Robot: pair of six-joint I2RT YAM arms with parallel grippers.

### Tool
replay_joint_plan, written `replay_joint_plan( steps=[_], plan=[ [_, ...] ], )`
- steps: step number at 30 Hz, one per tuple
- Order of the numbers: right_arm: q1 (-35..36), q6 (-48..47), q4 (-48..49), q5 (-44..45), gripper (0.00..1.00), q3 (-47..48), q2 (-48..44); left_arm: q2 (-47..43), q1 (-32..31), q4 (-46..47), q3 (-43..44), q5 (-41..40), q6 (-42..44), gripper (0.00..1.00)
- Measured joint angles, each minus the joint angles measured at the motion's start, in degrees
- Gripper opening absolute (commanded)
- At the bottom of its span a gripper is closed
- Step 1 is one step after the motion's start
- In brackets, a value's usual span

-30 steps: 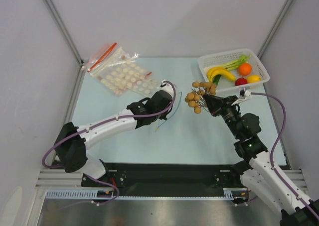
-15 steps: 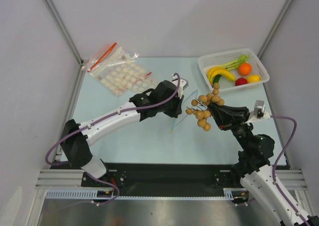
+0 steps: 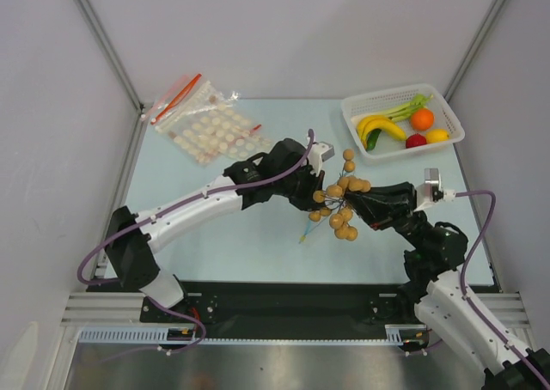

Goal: Place the food in the zip-top bag and seal the zipper
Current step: Place the fake fruit in the zipper food storage bag.

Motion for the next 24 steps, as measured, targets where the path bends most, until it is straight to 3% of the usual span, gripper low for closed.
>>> replay_joint_plan(
  steps=[16,24],
  plan=[
    [0.7,2.4,6.8,-3.7,0.0,0.0,8.0,-5.7,-0.5,-0.3,1.5,6.1,-0.6,0.0],
    [1.1,-1.2,-1.0,0.5,0.0,0.0,6.2,-8.5,-0.2,1.6,0.9,5.4,-1.1,0.0]
  ],
)
